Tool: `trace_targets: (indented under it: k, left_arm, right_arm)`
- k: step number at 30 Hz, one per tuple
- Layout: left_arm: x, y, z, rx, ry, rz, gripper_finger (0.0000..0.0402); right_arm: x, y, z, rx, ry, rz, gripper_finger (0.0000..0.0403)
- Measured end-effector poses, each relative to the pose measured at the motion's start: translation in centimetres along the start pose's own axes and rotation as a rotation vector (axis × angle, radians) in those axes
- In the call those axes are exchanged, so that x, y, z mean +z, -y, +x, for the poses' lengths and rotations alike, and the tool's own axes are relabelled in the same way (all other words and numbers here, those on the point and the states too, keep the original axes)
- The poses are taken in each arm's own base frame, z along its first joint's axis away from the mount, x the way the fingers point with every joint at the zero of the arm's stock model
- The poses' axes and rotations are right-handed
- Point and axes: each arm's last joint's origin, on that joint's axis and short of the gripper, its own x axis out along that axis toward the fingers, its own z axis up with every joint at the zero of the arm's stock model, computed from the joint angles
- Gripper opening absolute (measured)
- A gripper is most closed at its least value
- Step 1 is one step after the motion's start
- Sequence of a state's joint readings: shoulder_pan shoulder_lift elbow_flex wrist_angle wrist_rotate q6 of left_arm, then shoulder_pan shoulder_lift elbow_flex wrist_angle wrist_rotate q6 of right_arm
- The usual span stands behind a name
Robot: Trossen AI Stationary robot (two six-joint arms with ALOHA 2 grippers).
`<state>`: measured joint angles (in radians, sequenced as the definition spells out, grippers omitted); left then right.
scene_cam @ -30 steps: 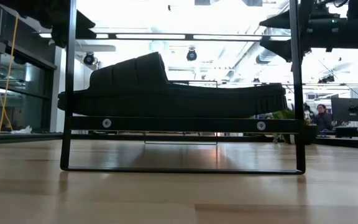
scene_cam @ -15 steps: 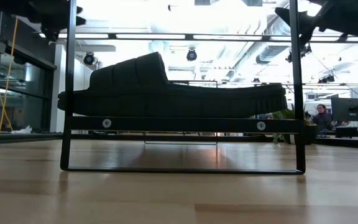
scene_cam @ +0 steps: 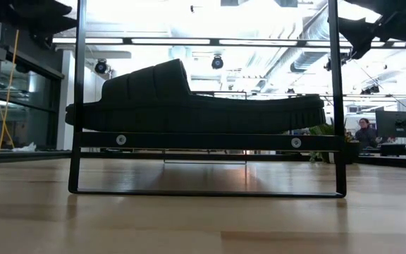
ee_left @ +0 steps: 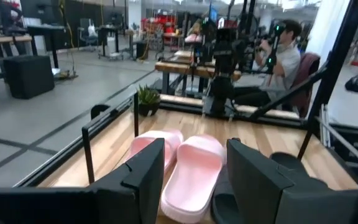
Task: Pick and place slides into the shelf
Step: Return to Home Position
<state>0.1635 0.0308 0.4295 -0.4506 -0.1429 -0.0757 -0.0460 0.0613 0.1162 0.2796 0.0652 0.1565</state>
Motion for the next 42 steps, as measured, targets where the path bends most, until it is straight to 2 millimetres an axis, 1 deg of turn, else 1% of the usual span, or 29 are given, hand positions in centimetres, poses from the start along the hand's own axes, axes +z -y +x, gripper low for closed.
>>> trace_targets:
  k: [3,7,10,18,25,27,31,33,35,42]
  left_arm:
    - [-0.4,0.0,0.1,-0.002,0.043,-0.013,0.0156]
    - [-0.5,0.0,0.3,-0.003,0.040,-0.012,0.0156]
    - [-0.9,0.0,0.4,-0.008,0.028,-0.011,0.0156]
    - [-1.5,0.1,1.2,-0.010,0.086,-0.020,0.0156]
    - [-1.8,0.1,1.4,-0.006,0.076,-0.018,0.0156]
    - [-1.8,0.1,1.4,-0.006,0.072,-0.020,0.0156]
    - [-2.4,0.1,1.7,-0.024,0.057,-0.019,0.0156]
    - [-2.8,0.1,1.9,-0.024,0.054,-0.026,0.0156]
    - [-3.0,0.1,2.2,-0.027,0.080,-0.041,0.0156]
    - [-4.3,0.2,2.8,-0.037,0.064,-0.084,0.0156]
  right_arm:
    - [0.1,0.0,-0.2,0.000,0.007,0.001,0.0248]
    - [0.2,0.0,-0.4,0.009,0.016,0.003,0.0248]
    - [0.2,0.0,-0.3,0.013,0.013,0.002,0.0248]
    - [0.1,-0.1,-0.3,0.040,0.005,0.002,0.0248]
    - [0.1,-0.1,-0.3,0.052,0.001,-0.007,0.0248]
    - [-0.2,-0.1,-0.3,0.053,0.008,-0.009,0.0248]
    - [-2.3,0.3,-0.5,0.023,0.033,-0.013,0.0248]
    - [-2.5,0.5,-0.5,-0.036,0.011,0.006,0.0248]
    - [-2.6,0.6,-0.5,-0.045,0.007,0.016,0.0248]
    - [-2.3,0.2,-0.5,0.075,0.024,0.021,0.0248]
